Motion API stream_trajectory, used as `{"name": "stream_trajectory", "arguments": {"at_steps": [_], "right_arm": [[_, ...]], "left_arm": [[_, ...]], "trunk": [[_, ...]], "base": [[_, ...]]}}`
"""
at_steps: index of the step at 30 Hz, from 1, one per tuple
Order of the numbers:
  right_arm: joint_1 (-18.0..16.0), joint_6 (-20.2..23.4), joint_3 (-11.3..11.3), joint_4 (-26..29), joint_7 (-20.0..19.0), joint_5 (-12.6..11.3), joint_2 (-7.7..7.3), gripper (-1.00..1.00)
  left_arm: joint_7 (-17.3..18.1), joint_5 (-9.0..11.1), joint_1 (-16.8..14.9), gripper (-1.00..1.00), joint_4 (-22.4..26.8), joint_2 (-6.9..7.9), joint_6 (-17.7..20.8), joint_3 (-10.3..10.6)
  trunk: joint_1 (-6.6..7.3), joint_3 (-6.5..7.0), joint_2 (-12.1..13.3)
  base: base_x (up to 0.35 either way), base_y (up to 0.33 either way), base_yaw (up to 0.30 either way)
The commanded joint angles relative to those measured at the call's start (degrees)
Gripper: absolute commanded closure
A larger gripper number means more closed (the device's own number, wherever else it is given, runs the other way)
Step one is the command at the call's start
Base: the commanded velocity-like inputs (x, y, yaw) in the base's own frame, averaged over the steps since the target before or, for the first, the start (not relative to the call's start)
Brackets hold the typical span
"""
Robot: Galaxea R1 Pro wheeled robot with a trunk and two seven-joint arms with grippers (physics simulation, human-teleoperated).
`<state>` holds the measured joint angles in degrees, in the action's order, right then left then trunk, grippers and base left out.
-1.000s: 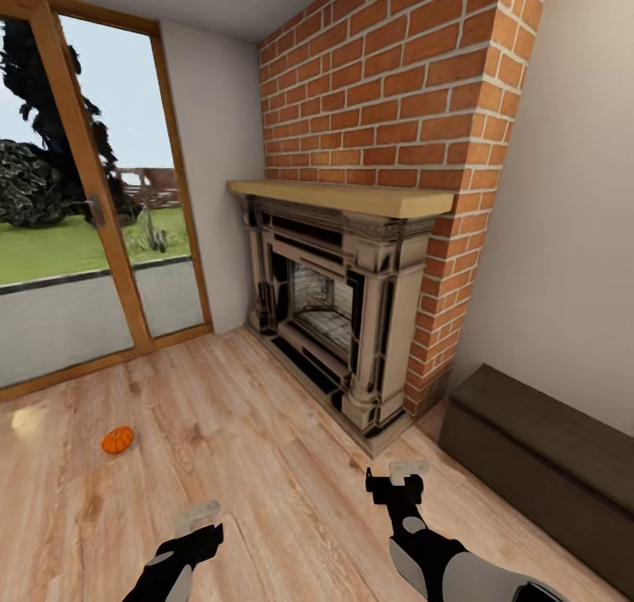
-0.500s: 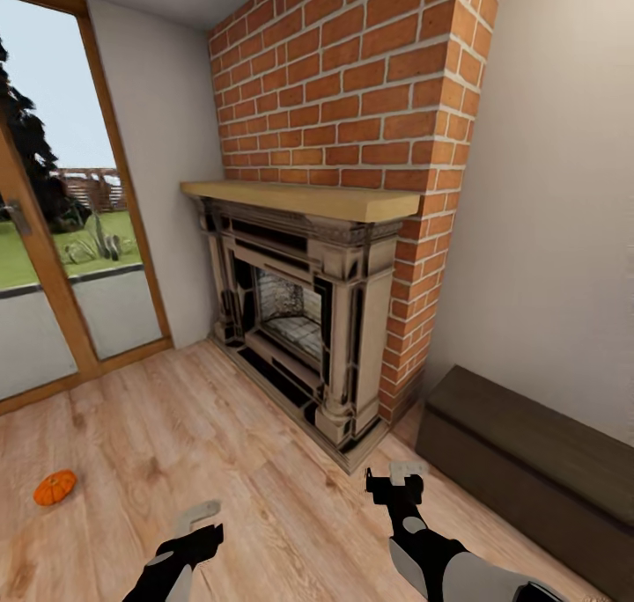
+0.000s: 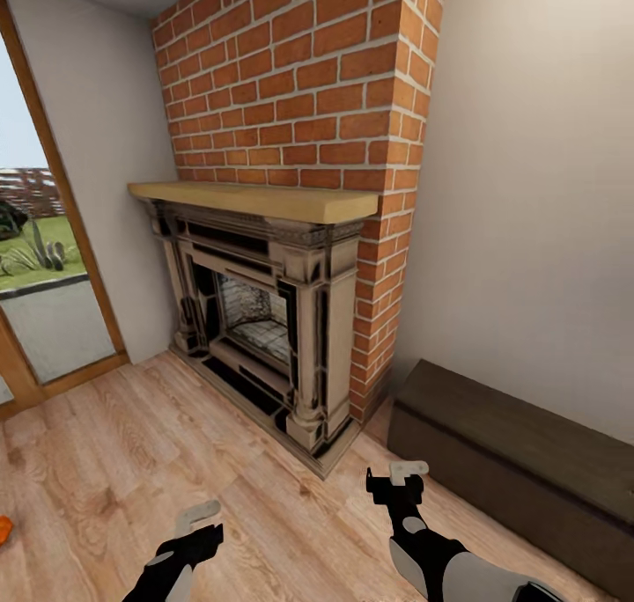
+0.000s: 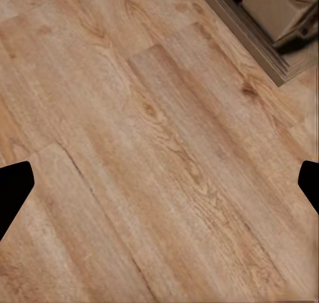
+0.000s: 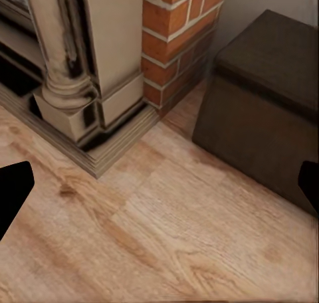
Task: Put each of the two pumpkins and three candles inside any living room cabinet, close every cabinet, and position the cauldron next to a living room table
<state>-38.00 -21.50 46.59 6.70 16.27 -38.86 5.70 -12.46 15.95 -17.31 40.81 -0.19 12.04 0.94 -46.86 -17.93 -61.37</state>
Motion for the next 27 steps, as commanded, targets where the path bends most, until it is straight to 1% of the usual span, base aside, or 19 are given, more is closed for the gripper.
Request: {"name": "stream_trajectory", "arguments": {"at_steps": [1,19,27], "right_arm": [[-0.1,-0.1,0.5,0.0,0.3,-0.4,0.02,-1.0],[-0.1,-0.1,0.4,0.0,0.3,-0.4,0.02,-1.0],[-0.1,-0.1,0.4,0.0,0.3,-0.4,0.02,-1.0]], "left_arm": [[-0.4,0.5,0.0,-1.0,0.1,0.02,0.3,0.1],[-0.4,0.5,0.0,-1.0,0.1,0.02,0.3,0.1],[-0.4,0.5,0.0,-1.0,0.1,0.02,0.3,0.0]], "trunk": [[0.0,-0.07,0.0],[0.0,-0.07,0.0],[0.0,-0.07,0.0]], "base": [[0.004,0.0,-0.264],[0.0,0.002,-0.276],[-0.068,0.094,-0.288]]}}
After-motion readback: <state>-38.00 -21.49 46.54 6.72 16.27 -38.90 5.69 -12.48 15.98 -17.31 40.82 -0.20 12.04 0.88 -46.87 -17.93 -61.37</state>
